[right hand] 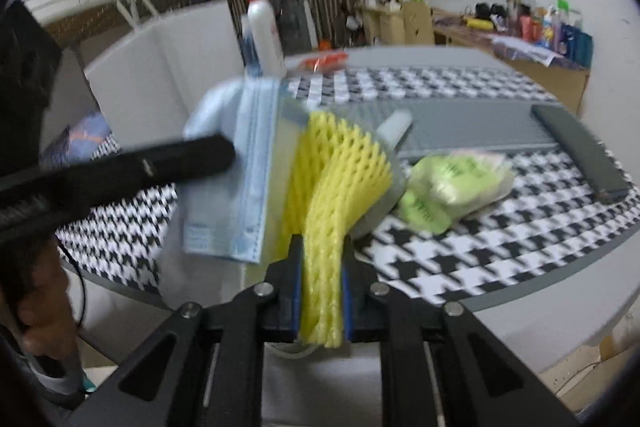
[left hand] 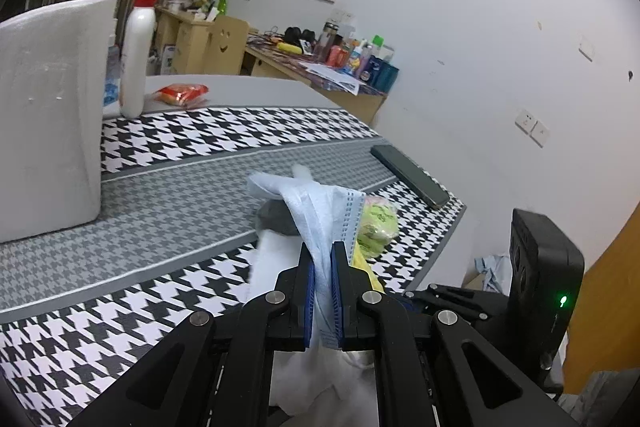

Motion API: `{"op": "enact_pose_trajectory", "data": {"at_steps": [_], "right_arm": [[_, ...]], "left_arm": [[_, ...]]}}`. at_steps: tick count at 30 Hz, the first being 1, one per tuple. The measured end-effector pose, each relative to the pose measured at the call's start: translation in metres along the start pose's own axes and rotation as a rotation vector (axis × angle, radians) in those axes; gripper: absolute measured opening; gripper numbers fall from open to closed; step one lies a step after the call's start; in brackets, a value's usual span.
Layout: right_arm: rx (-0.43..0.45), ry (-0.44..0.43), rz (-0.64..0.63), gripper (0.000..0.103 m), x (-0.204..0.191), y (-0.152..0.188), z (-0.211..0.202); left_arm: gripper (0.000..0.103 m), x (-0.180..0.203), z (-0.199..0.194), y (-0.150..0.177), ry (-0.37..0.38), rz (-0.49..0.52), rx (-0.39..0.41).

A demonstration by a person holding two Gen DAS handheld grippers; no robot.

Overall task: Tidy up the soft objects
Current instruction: 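Lift the white masks with left tool while right tool lifts the foam net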

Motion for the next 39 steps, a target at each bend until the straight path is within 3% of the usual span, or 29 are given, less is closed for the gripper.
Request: {"op": "enact_pose_trajectory", "data": {"at_steps": [14,23,28,39], "right_arm": [[-0.013,0.026,-0.021,0.019,-0.004,-0.002,0.002],[0.044,0.024,-0.043,0.019,-0.013,-0.014,-0.016],[0.036,0.042,-0.040,0.019,-0.010,-0.015,-0.013],[0.142,0.038,-0.027,0.019,-0.013,-0.038,-0.051]], "left_arm": [[0.005,-0.005,-0.036,-0.023,-0.007,0.007,0.075],[0.003,0.002,-0.048,-0.035,0.014,0.017,0.097],[0.003,0.004,-0.063,-0.047,-0.030,0.040,0.132],[0.003,0.011,-0.087,-0.063,-0.111,0.097,0.172]]}}
Point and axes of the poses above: each gripper's, at about its wrist camera, not at the fingertips, and z roughly the way its jaws point, x to its right, y to its underside, the point moved 5 cm from there along z, roughly the way its jaws point, and after that the axes turned 2 degrees about x, right-handed, at the moved point
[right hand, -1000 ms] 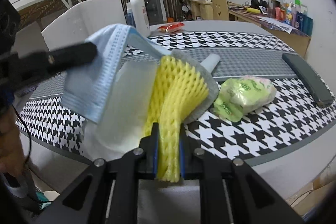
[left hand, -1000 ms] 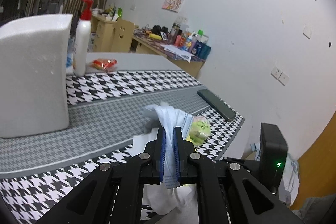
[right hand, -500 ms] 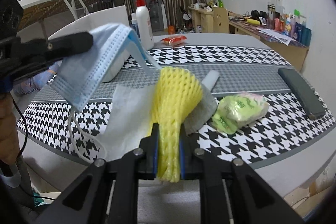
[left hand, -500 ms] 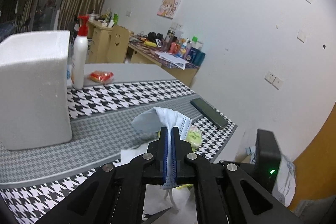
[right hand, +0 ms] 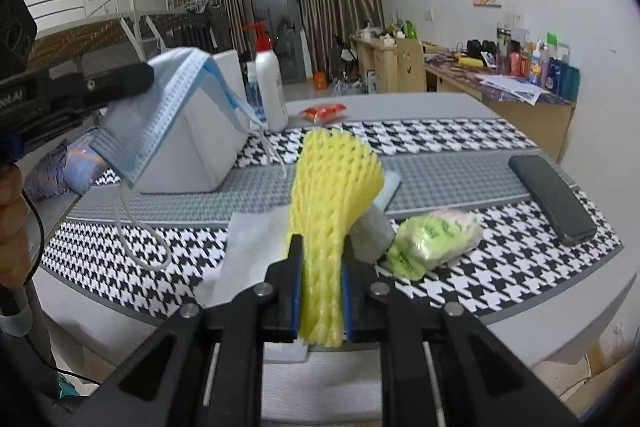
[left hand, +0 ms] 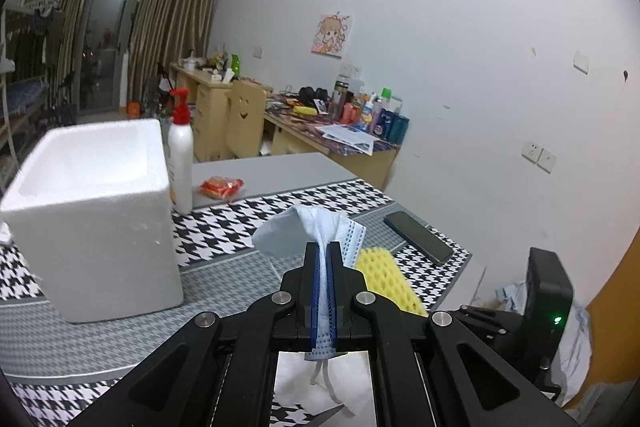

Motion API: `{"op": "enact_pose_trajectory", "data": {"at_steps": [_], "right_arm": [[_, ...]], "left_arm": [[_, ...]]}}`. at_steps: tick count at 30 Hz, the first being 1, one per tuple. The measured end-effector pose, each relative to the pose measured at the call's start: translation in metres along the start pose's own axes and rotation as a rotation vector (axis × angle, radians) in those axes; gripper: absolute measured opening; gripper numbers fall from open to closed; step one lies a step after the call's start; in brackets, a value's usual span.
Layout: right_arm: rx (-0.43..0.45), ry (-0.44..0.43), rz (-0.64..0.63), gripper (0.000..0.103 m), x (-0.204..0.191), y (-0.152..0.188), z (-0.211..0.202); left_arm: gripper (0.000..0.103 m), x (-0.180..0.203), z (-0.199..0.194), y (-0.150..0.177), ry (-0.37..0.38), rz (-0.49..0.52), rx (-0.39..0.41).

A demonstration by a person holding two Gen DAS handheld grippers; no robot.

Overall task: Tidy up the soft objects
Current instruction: 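Lift the white masks with left tool while right tool lifts the foam net, then carry the masks and foam net in both tools over the white foam box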

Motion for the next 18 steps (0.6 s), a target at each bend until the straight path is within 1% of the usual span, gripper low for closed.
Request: {"op": "enact_pose_trajectory", "data": {"at_steps": [8,18], "right_arm": [[0.067,-0.012,-0.025,0.019,-0.009,-0.024,-0.008],[0.137,-0.033,-0.064,0.019,-0.024,-0.058,-0.011]], "left_arm": [[0.003,-0.007,-0.012,-0.013,-0.077,0.029,0.030],[0.003,-0.020,-0.019,-0.034,-0.102,0.046,0.074]]}}
Point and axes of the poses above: each gripper's, at about its wrist camera, not at the fingertips, and z roughly the way its jaws point, x to its right, y to its underside, the point moved 5 cm from there along z, roughly the way its jaws point, and after that the axes turned 2 degrees about x, right-handed, at the moved point
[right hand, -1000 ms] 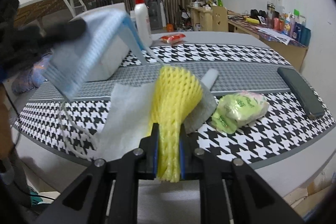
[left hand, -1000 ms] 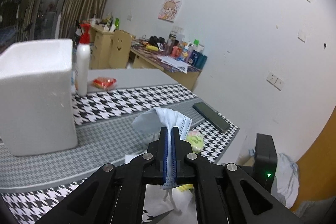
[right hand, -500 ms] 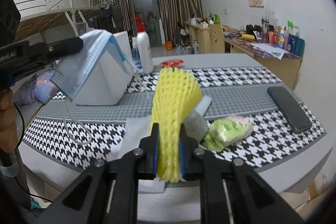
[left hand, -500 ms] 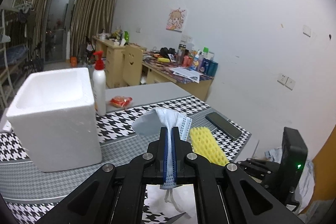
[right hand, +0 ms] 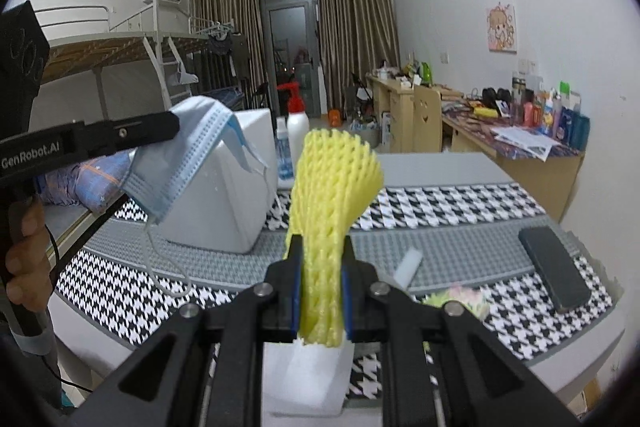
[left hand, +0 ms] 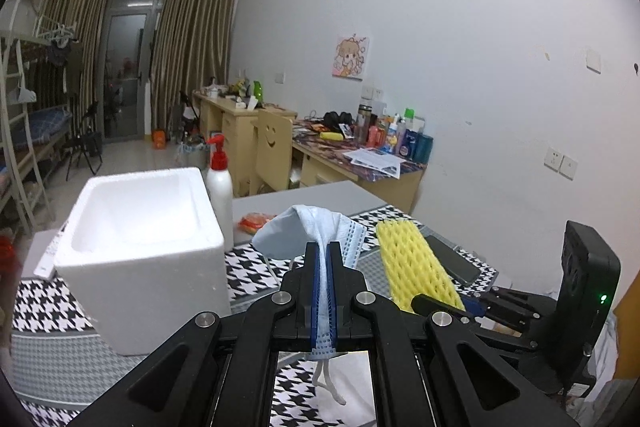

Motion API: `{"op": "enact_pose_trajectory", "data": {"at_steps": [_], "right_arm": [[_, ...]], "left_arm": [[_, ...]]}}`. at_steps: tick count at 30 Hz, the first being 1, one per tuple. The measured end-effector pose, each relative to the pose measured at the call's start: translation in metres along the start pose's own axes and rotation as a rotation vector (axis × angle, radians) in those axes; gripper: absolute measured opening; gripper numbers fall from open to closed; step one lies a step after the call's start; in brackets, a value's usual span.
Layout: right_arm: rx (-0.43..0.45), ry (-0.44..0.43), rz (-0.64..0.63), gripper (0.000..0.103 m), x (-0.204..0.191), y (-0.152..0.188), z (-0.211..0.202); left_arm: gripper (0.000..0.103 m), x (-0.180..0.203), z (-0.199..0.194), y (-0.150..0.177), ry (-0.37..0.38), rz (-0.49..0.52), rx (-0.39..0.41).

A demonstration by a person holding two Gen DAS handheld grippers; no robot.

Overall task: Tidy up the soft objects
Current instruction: 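Carry the masks and foam net in both tools over the white foam box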

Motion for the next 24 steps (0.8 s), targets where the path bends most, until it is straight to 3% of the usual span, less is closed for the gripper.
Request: {"op": "enact_pose_trajectory", "data": {"at_steps": [24], "right_arm": [[0.076,-0.034,-0.039,0.019,-0.023,-0.055,0.017]], "left_arm": [[0.004,-0.028,-0.004,-0.044,-0.071,0.014,0.065]]}}
Point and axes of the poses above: each gripper's, at about its wrist camera, not at the fingertips, and z roughly the way its jaws point, x to its right, y to its underside, the point moved 5 cm from there along z, roughly the way its jaws point, and after that the axes turned 2 degrees about x, right-handed, at the moved point
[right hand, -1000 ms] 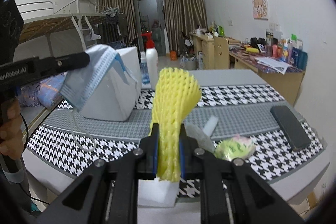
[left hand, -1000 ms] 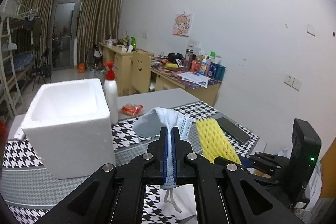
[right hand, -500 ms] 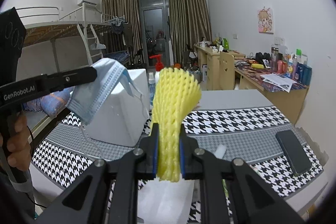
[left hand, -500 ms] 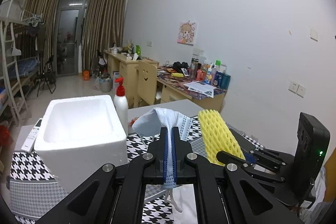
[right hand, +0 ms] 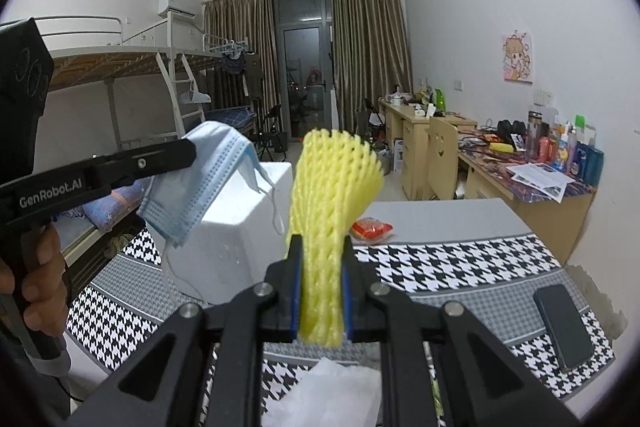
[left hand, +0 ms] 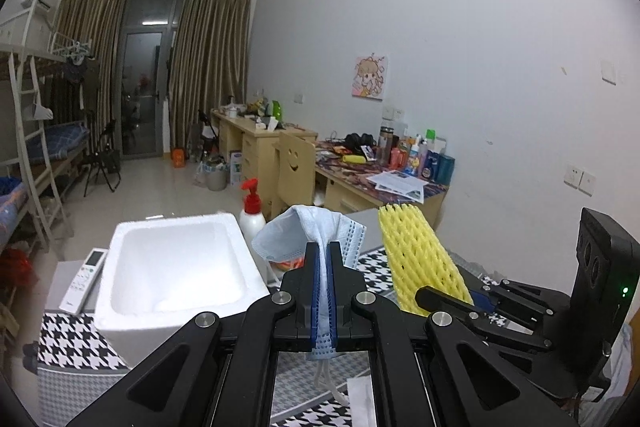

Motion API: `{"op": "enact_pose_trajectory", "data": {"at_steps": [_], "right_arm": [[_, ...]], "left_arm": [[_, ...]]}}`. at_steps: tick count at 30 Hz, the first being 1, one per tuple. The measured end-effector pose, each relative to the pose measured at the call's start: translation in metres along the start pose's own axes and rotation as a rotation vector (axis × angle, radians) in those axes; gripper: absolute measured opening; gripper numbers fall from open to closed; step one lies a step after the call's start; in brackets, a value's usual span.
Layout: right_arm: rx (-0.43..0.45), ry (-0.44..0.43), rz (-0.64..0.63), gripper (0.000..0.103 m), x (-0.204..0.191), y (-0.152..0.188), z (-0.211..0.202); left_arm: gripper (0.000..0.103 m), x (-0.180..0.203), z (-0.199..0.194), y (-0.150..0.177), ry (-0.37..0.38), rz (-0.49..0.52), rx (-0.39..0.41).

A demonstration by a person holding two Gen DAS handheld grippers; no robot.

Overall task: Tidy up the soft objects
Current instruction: 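Carry the masks and foam net in both tools over the white foam box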

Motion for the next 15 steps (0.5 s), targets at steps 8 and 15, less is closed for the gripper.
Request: {"op": "enact_pose_trajectory", "data": {"at_steps": [8,15], "right_arm": [[0.018,-0.013,-0.026,0.019,-0.011,-0.016,0.010],[0.023,-0.031,-0.046,0.019,-0.020,-0.030,0.021]], "left_arm": [[0.004,-0.015,0.003,-0.015,-0.035,0.006,0.026],[0.003,-0.035,0.008,-0.025,-0.078,-0.009,0.037]]}}
Point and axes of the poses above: each gripper's, at about its wrist camera, not at the fingertips, and z roughly the way its jaws point, x to its right, y to its underside, the point moved 5 cm from there along z, roughly the way its jaws point, and after that the axes turned 2 degrees about x, right-handed, at the moved point
